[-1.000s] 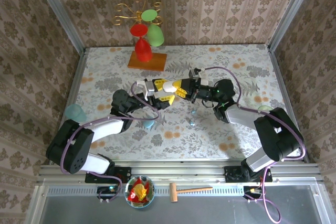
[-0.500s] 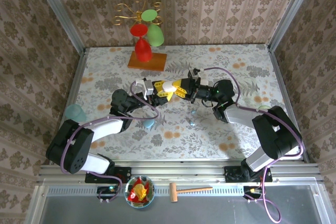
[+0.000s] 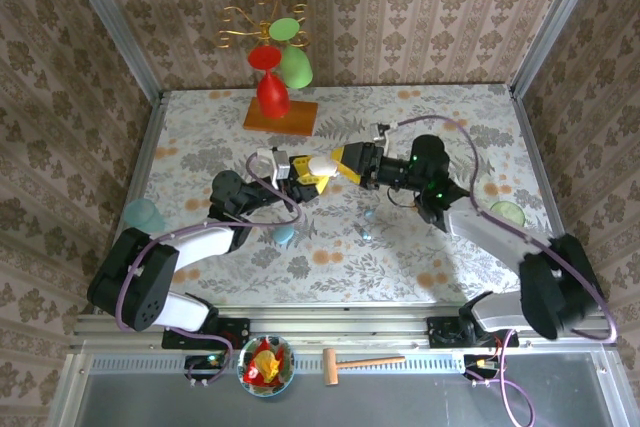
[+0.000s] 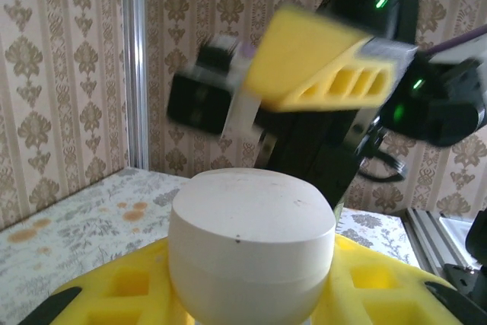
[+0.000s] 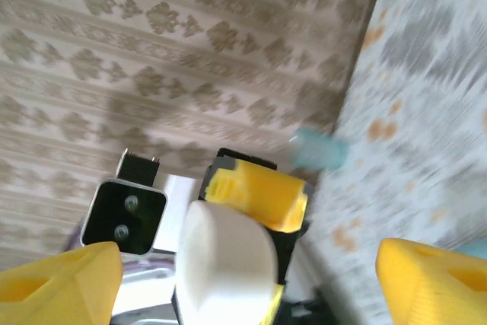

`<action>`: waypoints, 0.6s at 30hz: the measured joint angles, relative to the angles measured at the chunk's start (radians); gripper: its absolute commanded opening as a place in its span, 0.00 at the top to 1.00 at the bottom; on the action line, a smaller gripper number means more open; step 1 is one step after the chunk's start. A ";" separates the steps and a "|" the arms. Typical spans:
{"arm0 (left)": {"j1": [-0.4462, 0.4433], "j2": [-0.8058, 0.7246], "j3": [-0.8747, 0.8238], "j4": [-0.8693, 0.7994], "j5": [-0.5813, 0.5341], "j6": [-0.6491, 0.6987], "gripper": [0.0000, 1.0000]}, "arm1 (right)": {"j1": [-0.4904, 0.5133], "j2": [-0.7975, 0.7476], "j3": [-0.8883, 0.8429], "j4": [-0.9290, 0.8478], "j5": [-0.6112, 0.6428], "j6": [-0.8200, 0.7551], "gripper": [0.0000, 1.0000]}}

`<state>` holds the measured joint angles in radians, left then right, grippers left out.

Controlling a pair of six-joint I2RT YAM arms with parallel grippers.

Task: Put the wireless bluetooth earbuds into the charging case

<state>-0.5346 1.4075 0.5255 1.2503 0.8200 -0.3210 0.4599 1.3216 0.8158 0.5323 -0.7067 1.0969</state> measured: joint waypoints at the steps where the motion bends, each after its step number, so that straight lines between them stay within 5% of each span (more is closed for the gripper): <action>1: 0.004 0.000 -0.004 0.000 0.001 -0.013 0.74 | 0.002 -0.034 0.020 -0.069 0.033 -0.101 0.10; 9: 0.019 0.000 -0.021 0.000 0.015 -0.073 0.74 | 0.040 -0.097 0.076 -0.359 0.139 -0.613 0.09; 18: 0.019 0.000 -0.021 0.000 0.026 -0.081 0.75 | 0.087 -0.058 0.132 -0.488 0.242 -0.786 0.09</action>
<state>-0.5152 1.4071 0.5041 1.2499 0.8463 -0.4023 0.5472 1.2636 0.9474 0.0441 -0.4648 0.3107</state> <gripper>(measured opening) 0.351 0.912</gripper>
